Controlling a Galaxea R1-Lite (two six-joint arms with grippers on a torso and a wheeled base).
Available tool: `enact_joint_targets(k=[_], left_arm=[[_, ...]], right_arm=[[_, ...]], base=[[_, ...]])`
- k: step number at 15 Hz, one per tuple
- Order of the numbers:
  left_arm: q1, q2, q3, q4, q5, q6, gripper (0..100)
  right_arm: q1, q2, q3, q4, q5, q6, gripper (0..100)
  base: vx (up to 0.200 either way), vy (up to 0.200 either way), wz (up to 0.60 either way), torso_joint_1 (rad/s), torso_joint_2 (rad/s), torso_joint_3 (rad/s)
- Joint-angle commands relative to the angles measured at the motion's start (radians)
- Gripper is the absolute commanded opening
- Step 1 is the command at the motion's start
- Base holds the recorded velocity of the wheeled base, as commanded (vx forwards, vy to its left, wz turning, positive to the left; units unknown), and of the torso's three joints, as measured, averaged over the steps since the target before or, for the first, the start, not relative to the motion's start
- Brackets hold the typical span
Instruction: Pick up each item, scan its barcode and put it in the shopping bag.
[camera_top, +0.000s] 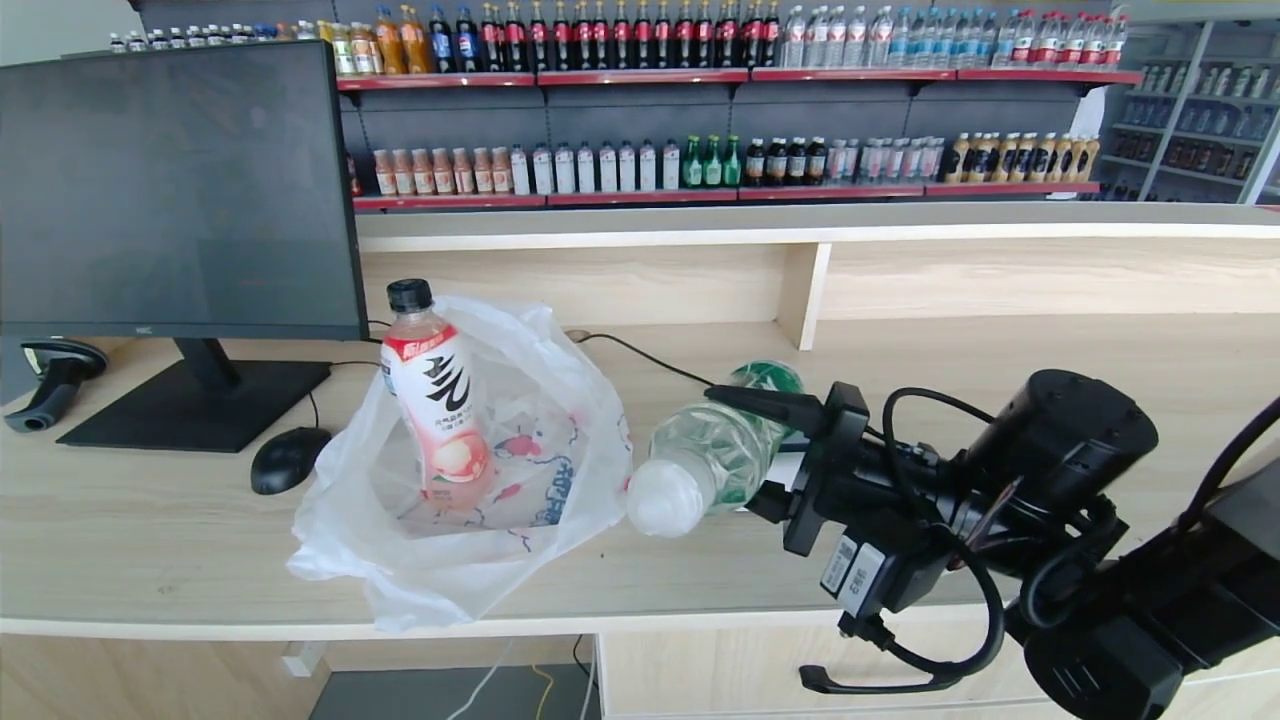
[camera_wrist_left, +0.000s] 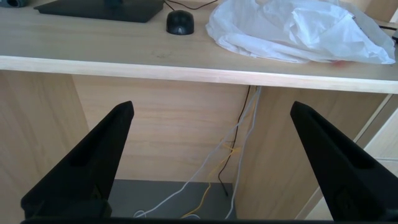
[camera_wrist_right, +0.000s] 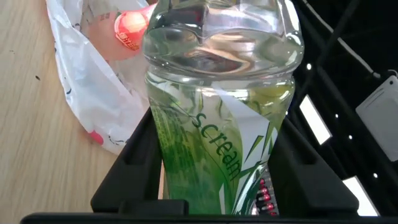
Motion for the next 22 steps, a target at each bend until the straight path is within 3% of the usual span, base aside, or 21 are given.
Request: enact_joint_targets(k=[1,7,22], left_arm=[[0.000,0.000,0.000,0.000,0.000,0.000,100],[0.000,0.001,0.000,0.000,0.000,0.000,100],[0.000,0.000,0.000,0.000,0.000,0.000,100]], right_arm=[[-0.016,-0.001,0.014,0.000,0.007,-0.016,0],[-0.048,0.022,-0.031,0.000,0.105,-0.019,0],[-0.111,0.031,-0.062,0.000,0.172,-0.013,0]], base=[[0.000,0.000,0.00,0.000,0.00,0.000],[0.000,0.000,0.00,0.000,0.00,0.000],[0.000,0.000,0.00,0.000,0.00,0.000]])
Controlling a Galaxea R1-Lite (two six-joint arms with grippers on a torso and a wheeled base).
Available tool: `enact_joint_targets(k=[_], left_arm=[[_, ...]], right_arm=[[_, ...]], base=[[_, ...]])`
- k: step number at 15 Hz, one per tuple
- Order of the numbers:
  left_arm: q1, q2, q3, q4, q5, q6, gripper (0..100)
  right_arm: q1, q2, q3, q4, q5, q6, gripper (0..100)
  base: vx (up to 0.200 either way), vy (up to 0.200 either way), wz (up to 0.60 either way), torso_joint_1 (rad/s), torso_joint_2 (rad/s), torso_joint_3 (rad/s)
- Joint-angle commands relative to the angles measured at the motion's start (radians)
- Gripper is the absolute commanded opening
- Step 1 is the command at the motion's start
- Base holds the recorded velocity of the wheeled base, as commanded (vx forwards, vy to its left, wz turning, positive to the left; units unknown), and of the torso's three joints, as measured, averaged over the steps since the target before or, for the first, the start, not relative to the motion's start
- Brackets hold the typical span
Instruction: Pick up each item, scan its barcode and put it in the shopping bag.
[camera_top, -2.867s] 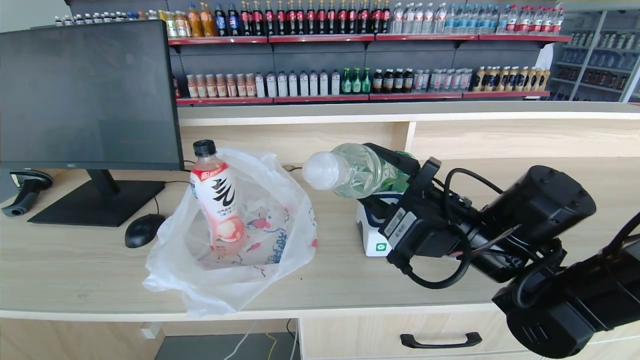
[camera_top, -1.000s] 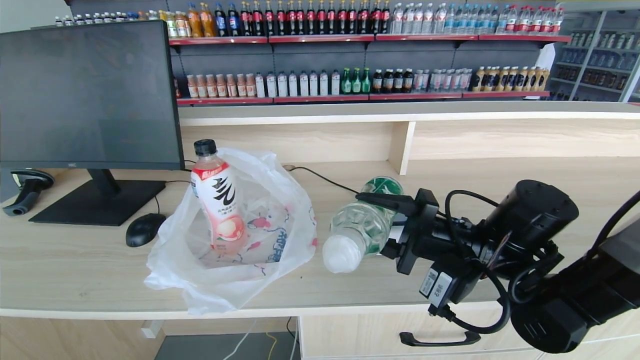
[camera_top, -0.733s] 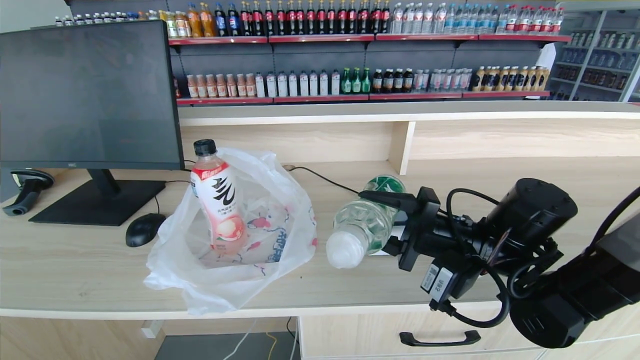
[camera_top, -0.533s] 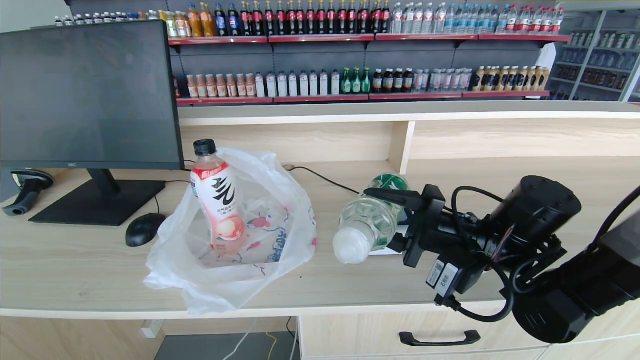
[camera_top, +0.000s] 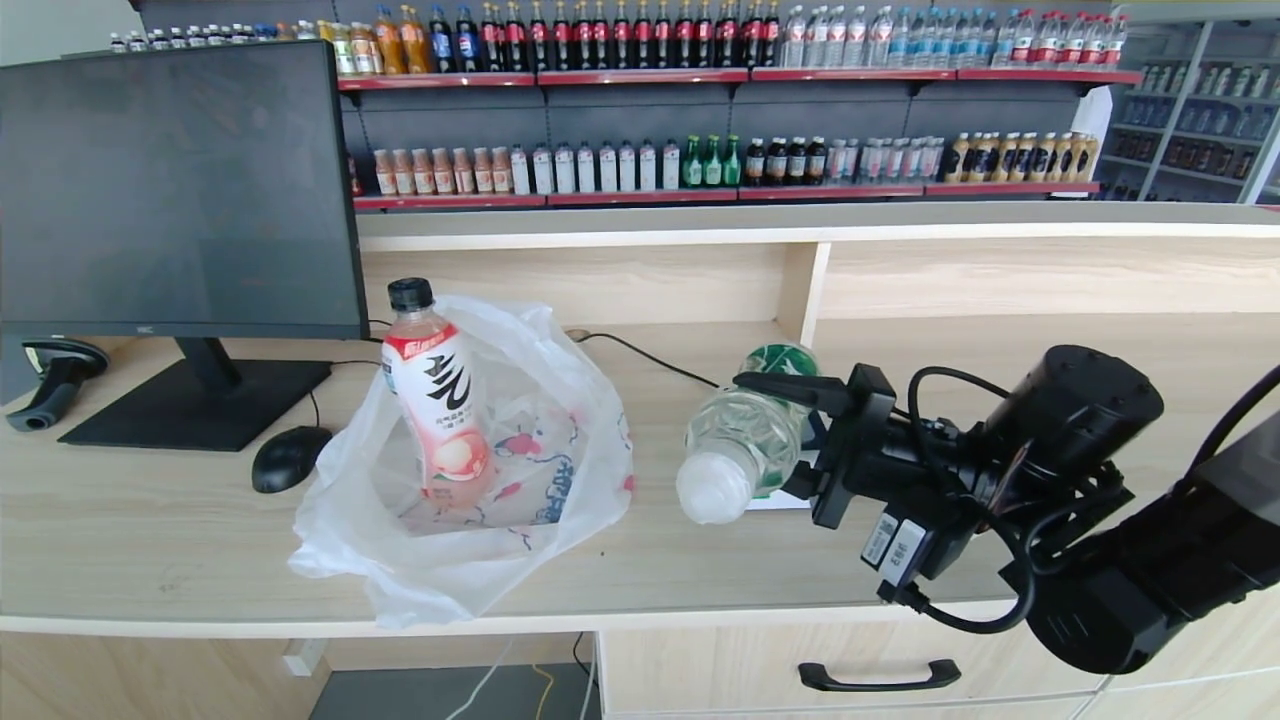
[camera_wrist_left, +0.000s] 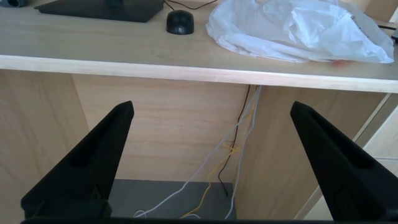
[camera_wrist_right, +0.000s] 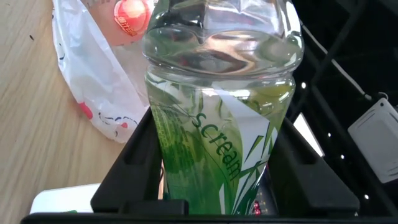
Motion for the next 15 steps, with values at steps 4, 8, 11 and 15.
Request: enact_joint_targets(k=[4,8,11,15], left_arm=[[0.001,0.000,0.000,0.000,0.000,0.000,100],[0.001,0.001,0.000,0.000,0.000,0.000,100],[0.001,0.000,0.000,0.000,0.000,0.000,100],[0.001,0.000,0.000,0.000,0.000,0.000,100]], right_arm=[[-0.001,0.004,-0.018,-0.001,0.000,0.011,0],[-0.001,0.004,-0.018,-0.001,0.000,0.011,0],[0.002,0.002,-0.017,-0.001,0.002,0.021,0],[0.004,-0.033,-0.028,-0.001,0.002,0.063,0]], base=[[0.000,0.000,0.00,0.000,0.00,0.000],[0.000,0.000,0.00,0.000,0.00,0.000],[0.000,0.000,0.00,0.000,0.00,0.000],[0.000,0.000,0.00,0.000,0.00,0.000]])
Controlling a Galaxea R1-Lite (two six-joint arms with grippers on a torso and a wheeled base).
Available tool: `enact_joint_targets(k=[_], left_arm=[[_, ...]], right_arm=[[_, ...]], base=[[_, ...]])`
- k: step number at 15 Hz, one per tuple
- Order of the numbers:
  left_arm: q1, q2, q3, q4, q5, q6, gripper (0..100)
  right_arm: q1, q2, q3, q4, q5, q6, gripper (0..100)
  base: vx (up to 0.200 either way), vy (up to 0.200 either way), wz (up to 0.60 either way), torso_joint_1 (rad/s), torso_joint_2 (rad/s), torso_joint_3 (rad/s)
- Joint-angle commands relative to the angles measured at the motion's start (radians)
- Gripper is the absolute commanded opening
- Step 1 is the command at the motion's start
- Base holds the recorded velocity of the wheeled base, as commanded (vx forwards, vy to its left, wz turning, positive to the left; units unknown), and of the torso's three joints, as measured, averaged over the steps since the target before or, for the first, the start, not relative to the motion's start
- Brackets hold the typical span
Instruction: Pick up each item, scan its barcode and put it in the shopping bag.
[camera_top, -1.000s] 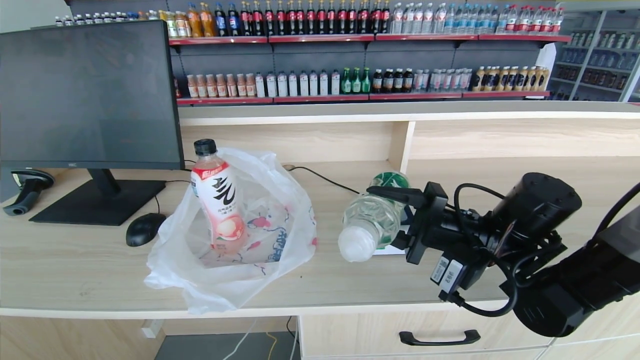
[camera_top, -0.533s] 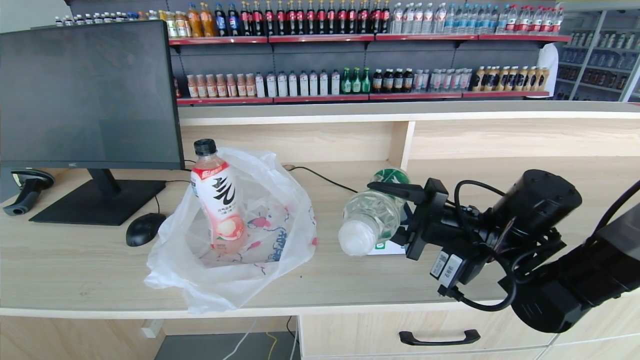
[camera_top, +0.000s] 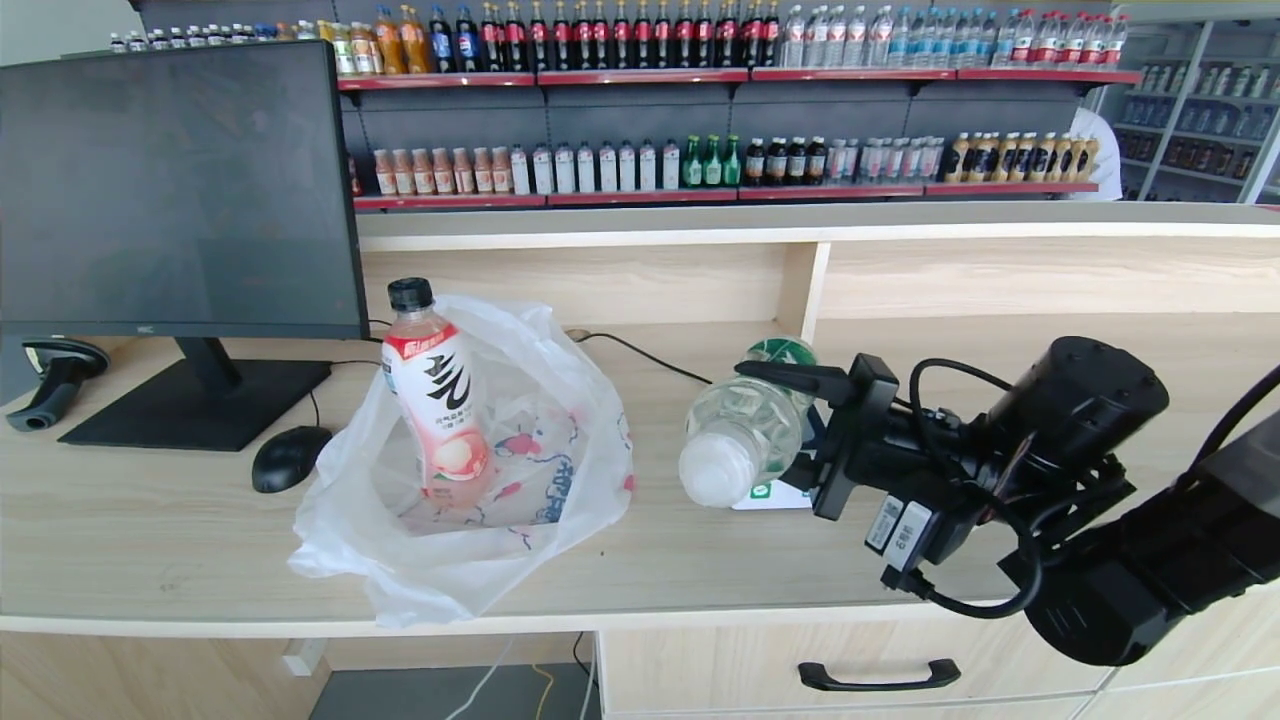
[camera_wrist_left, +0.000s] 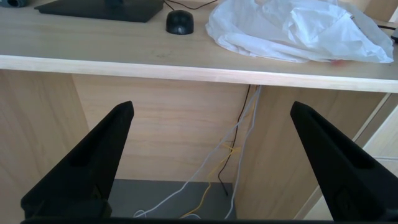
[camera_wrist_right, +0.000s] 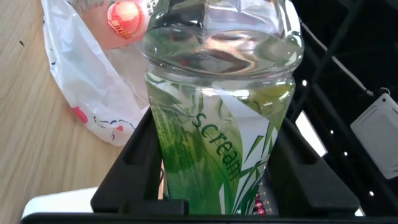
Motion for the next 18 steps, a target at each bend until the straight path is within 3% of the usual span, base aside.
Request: enact_joint_targets(k=[1,5,9,18], left_arm=[[0.000,0.000,0.000,0.000,0.000,0.000,100],[0.000,0.000,0.000,0.000,0.000,0.000,100],[0.000,0.000,0.000,0.000,0.000,0.000,100],[0.000,0.000,0.000,0.000,0.000,0.000,100]], right_arm=[[-0.001,-0.040,-0.017,-0.002,0.000,0.019,0],[0.004,-0.105,-0.098,-0.002,-0.022,0.177,0],[0.004,-0.214,-0.109,-0.002,-0.161,0.323,0],[0.037,-0.333,-0.031,-0.002,-0.176,0.636,0]], base=[[0.000,0.000,0.00,0.000,0.00,0.000],[0.000,0.000,0.00,0.000,0.00,0.000],[0.000,0.000,0.00,0.000,0.00,0.000],[0.000,0.000,0.00,0.000,0.00,0.000]])
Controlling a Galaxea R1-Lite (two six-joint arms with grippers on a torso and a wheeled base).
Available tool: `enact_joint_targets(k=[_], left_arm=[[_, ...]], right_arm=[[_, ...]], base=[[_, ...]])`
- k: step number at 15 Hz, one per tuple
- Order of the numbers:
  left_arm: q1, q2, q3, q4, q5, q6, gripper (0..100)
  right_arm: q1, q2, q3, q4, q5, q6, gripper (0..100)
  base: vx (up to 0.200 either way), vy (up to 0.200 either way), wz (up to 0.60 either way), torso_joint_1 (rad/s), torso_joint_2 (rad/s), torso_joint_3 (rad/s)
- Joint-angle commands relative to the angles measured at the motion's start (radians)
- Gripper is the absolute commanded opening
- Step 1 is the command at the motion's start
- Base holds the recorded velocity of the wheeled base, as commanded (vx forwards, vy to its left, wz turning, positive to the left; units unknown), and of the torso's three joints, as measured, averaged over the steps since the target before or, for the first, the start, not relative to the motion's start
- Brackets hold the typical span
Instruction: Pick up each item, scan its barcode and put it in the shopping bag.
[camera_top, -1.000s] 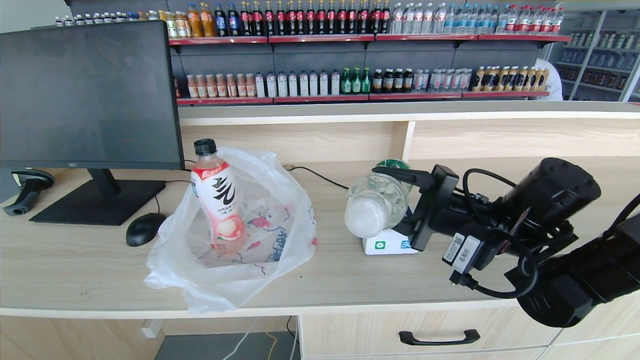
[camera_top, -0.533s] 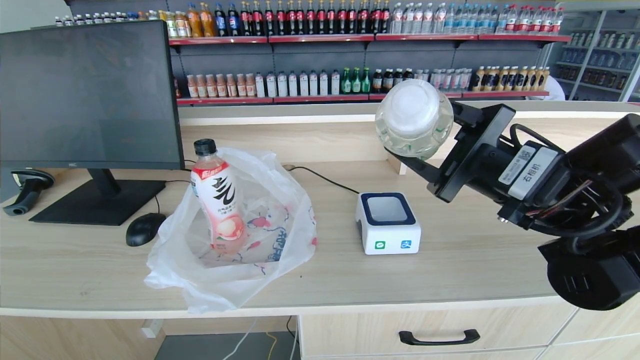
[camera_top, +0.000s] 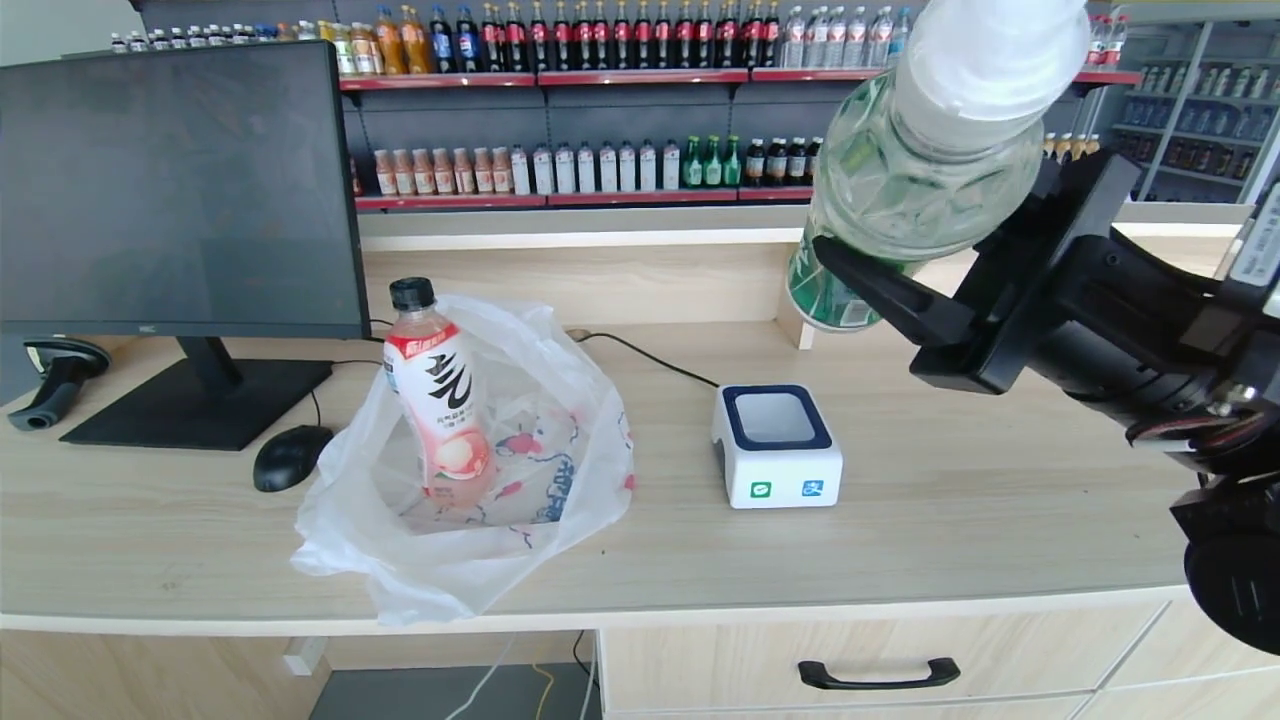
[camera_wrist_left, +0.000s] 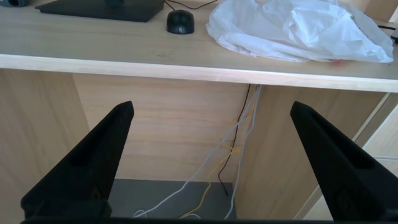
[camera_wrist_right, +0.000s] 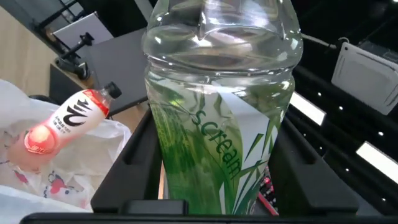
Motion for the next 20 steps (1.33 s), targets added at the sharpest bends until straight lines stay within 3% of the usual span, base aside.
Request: enact_joint_targets(k=[1,3,7,9,13,15,18,20], left_arm=[[0.001,0.000,0.000,0.000,0.000,0.000,100],[0.001,0.000,0.000,0.000,0.000,0.000,100],[0.001,0.000,0.000,0.000,0.000,0.000,100],[0.001,0.000,0.000,0.000,0.000,0.000,100],[-0.001,0.000,0.000,0.000,0.000,0.000,100],[0.001,0.000,0.000,0.000,0.000,0.000,100],[0.001,0.000,0.000,0.000,0.000,0.000,100],[0.001,0.000,0.000,0.000,0.000,0.000,100]], right_arm=[[0.003,-0.026,0.015,-0.002,-0.078,0.039,0],[0.013,-0.046,0.027,-0.002,-0.367,0.066,0],[0.037,-0.035,0.008,-0.002,-0.483,0.130,0],[0.044,-0.048,0.012,0.019,-0.646,0.158,0],[0.043,-0.051,0.044,0.036,-0.729,0.196,0],[0.043,-0.072,0.027,0.110,-0.730,0.216,0],[0.052,-0.124,-0.019,0.302,-0.730,0.406,0],[0.040,-0.126,-0.067,0.366,-0.744,0.458,0]], base=[[0.000,0.000,0.00,0.000,0.00,0.000],[0.000,0.000,0.00,0.000,0.00,0.000],[0.000,0.000,0.00,0.000,0.00,0.000],[0.000,0.000,0.00,0.000,0.00,0.000],[0.000,0.000,0.00,0.000,0.00,0.000],[0.000,0.000,0.00,0.000,0.00,0.000],[0.000,0.000,0.00,0.000,0.00,0.000],[0.000,0.000,0.00,0.000,0.00,0.000]])
